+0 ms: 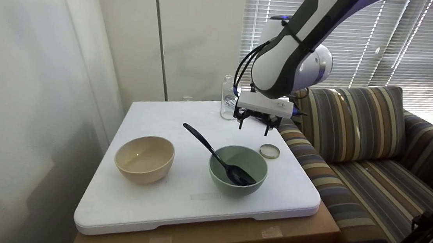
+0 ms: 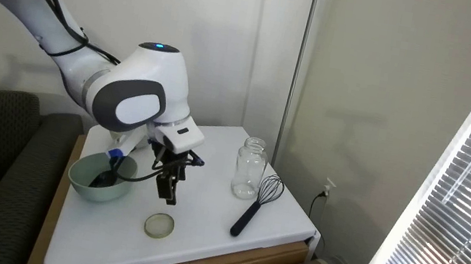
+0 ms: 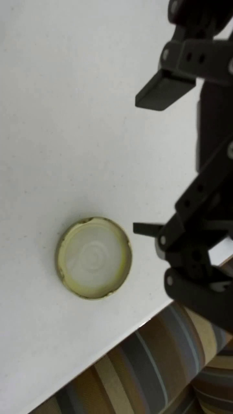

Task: Move the lid to the right

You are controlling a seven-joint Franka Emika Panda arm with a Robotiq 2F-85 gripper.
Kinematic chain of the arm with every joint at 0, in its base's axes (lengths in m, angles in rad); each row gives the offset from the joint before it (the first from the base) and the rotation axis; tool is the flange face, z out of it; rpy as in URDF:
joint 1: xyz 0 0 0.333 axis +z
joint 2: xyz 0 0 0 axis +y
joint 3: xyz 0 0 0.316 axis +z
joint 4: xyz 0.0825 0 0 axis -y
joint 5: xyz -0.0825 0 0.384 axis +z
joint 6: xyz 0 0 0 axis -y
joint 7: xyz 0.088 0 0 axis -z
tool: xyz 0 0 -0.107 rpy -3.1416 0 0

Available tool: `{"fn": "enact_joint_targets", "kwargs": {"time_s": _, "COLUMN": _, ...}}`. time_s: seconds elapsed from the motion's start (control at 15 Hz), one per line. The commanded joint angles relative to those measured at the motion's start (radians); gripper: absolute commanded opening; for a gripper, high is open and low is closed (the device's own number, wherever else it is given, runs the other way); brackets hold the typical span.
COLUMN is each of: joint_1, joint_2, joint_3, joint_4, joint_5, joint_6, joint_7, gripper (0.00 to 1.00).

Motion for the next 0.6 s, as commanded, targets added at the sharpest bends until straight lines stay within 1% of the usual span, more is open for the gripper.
{"fn": "enact_joint_targets", "kwargs": {"time_s": 0.0, "joint_1": 0.043, "joint_2": -0.084, "joint_3": -0.048, "joint_4": -0.010, "joint_5": -0.088, "joint_6": -0.105, "joint_7": 0.094, "gripper": 1.00}}
{"fn": "enact_joint_targets", "kwargs": {"time_s": 0.13, "joint_1": 0.011, "joint_2": -0.129, "joint_3": -0.002, "joint_4": -0.002, "joint_5": -0.108, "joint_6": -0.164, "joint_7": 0.092, "gripper": 1.00}}
{"fn": "enact_joint_targets", "kwargs": {"time_s": 0.2, "joint_1": -0.019, "joint_2": -0.152, "joint_3": 0.033, "joint_4": 0.008, "joint_5": -0.099, "joint_6": -0.203, "joint_7": 0.073, "gripper": 1.00}}
{"fn": "enact_joint_targets", "kwargs": {"time_s": 0.27, "joint_1": 0.000, "joint_2": -0.101, "joint_3": 0.013, "joint_4": 0.011, "joint_5": -0.122, "joint_6": -0.129, "joint_7": 0.110, "gripper": 1.00}}
{"fn": "enact_joint_targets", "kwargs": {"time_s": 0.4, "joint_1": -0.016, "joint_2": -0.136, "joint_3": 0.038, "joint_4": 0.014, "joint_5": -0.121, "joint_6": -0.170, "joint_7": 0.108, "gripper": 1.00}}
{"fn": "enact_joint_targets", "kwargs": {"time_s": 0.53, "joint_1": -0.021, "joint_2": -0.146, "joint_3": 0.043, "joint_4": 0.014, "joint_5": -0.121, "joint_6": -0.176, "joint_7": 0.108, "gripper": 1.00}}
